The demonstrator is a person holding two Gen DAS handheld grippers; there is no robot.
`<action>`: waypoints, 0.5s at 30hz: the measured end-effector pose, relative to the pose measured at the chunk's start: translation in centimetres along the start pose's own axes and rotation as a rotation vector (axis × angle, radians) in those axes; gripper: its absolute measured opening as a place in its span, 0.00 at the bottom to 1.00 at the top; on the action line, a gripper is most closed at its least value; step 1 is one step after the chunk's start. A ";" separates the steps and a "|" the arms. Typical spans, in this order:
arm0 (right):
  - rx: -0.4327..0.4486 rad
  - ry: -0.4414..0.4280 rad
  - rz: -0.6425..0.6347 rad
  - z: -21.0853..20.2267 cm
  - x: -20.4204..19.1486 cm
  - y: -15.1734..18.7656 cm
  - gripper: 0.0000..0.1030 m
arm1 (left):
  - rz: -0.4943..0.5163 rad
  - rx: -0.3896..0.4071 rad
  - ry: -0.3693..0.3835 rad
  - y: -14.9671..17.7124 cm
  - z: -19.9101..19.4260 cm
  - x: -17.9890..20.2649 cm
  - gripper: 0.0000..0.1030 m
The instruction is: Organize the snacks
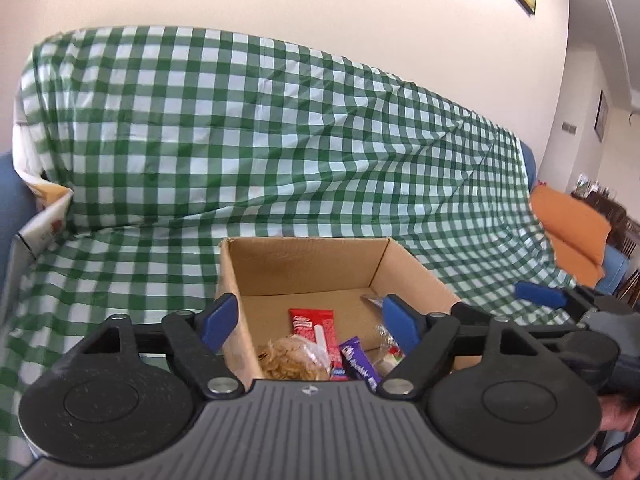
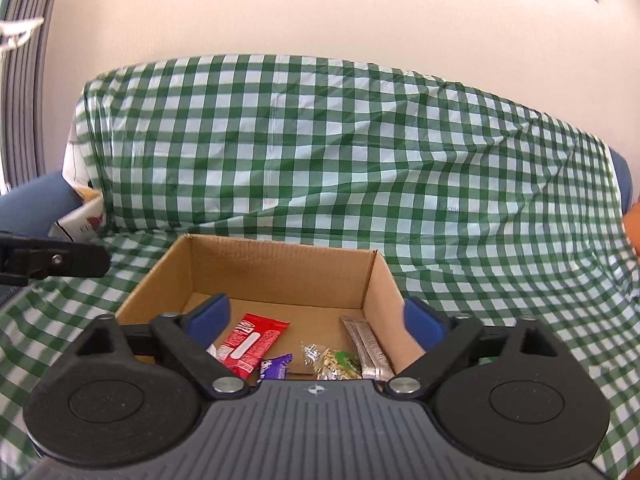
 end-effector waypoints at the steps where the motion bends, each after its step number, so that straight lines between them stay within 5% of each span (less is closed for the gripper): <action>1: 0.003 0.005 0.013 -0.5 0.3 0.0 1.00 | 0.016 0.002 -0.005 0.0 -0.6 0.3 0.83; 5: 0.002 0.068 0.082 -2.7 1.4 0.4 0.99 | 0.037 -0.020 -0.024 1.0 -3.0 1.8 0.87; 8: -0.028 0.077 0.116 -4.0 2.0 1.0 0.99 | -0.011 -0.048 -0.041 2.8 -4.2 2.8 1.00; 12: -0.055 0.086 0.071 -5.3 1.7 2.2 0.99 | -0.079 -0.156 -0.062 5.9 -4.0 3.4 1.00; 15: -0.072 0.097 0.020 -5.5 1.0 3.0 0.99 | 0.001 -0.172 -0.109 6.6 -3.2 4.1 1.00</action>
Point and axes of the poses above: each gripper's, at about its wrist camera, not at the fingertips, and z roughly the way its jaws point, x to its right, y to its underside, the point moved 1 cm from there along z, roughly the way its jaws point, and after that the axes turned 3 degrees about x, right-handed, at the moved point
